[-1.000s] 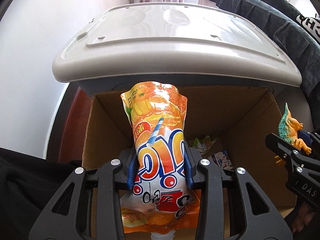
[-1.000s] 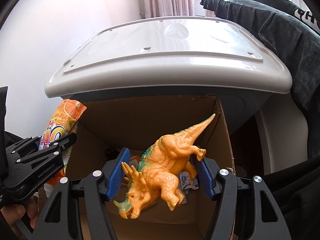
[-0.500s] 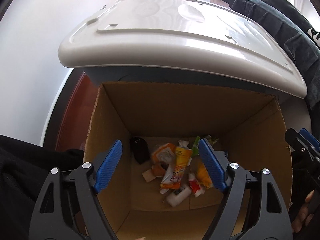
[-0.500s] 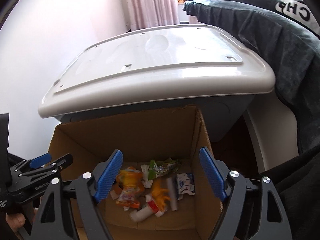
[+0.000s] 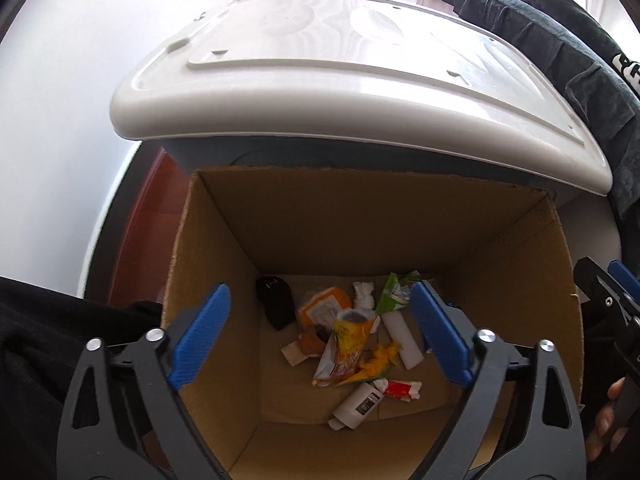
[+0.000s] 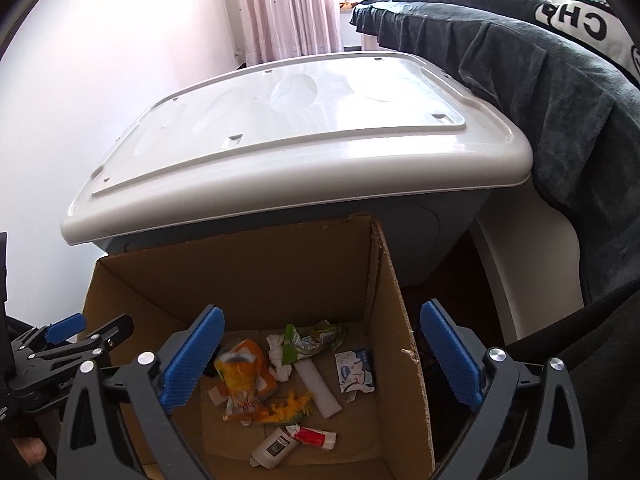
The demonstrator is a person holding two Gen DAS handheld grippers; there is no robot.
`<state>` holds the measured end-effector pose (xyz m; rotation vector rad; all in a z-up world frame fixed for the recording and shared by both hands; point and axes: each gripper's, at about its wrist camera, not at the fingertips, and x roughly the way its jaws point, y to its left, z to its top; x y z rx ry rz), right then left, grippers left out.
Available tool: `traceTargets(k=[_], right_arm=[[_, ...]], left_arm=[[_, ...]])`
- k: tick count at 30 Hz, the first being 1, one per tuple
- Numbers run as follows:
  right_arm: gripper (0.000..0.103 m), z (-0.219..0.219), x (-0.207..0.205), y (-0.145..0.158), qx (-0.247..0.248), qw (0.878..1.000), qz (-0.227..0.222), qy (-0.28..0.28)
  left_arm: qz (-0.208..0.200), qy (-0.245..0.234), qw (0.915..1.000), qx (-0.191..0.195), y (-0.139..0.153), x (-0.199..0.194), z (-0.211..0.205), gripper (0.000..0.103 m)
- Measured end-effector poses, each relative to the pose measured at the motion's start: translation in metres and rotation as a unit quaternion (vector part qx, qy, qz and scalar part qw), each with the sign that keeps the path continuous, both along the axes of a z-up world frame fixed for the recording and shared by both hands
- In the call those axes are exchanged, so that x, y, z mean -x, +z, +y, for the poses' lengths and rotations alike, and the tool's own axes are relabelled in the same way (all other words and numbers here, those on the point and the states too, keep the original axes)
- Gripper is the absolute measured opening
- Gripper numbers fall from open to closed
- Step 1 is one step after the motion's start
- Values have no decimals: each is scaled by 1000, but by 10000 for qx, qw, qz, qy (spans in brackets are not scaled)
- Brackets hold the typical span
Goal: Collect trash
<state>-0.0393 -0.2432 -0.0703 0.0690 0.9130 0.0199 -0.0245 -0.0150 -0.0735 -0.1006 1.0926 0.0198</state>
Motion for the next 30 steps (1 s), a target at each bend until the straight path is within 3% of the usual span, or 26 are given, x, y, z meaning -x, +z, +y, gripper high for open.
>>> traceTargets(k=[10,22,30], right_arm=[[98,-5,1,1,-56,9998,-30,-170],[98,-2,-1,-2,-8,9999,57,-137],[98,-5,-3,-6,-46,9996,140,-235]], left_arm=[[157,153,9992,327,-5,-3,5,94],[368,173,9992,-46,-9,-10,5,96],[65,-138,9999,-69,3,-5,-2,96]])
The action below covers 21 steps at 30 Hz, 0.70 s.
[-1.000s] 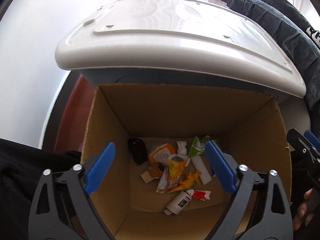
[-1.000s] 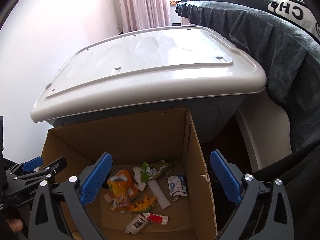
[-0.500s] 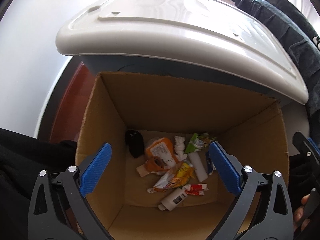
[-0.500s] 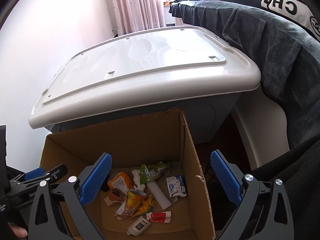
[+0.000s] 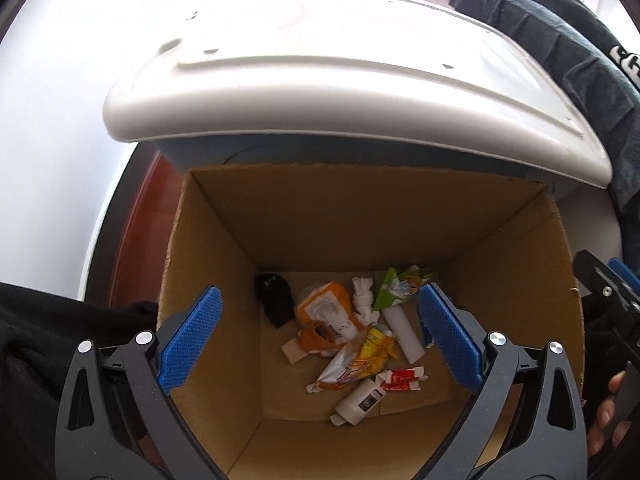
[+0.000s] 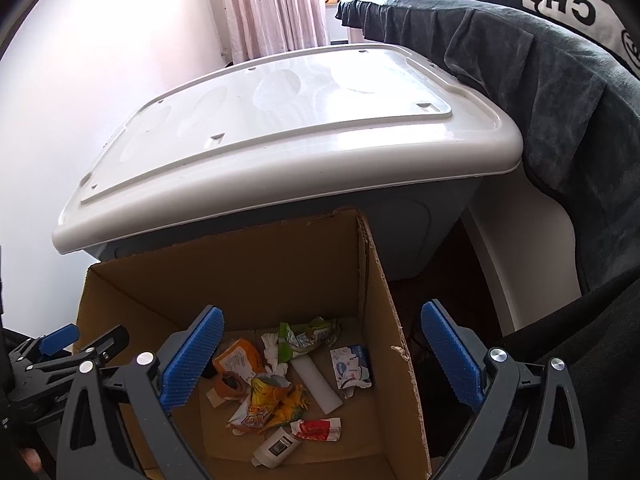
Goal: Collect trash
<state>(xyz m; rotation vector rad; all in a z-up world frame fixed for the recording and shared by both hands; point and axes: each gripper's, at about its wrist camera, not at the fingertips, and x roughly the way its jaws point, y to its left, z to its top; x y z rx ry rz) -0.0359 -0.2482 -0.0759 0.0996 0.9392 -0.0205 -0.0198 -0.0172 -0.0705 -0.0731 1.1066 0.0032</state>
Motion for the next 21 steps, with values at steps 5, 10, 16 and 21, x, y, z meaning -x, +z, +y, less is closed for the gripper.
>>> traceTargets(k=[5,10,16,21], right_arm=[[98,-1,-1,-1,-20,10000,13,-46],[98,-2,-1,-1,-5,10000,19,-39],[98,-2,-1,-1,-5,10000,17,-38],[98,-2,-1,-1,-1,10000,23,-34]], left_arm=[[-129,75,9998,-119,4,1,2,96],[-219,227,9991,-288,7,0,5,96],[-108,368,9992,-117,4,-2,12,96],[-127,298,9994,-104,4,-1,10,96]])
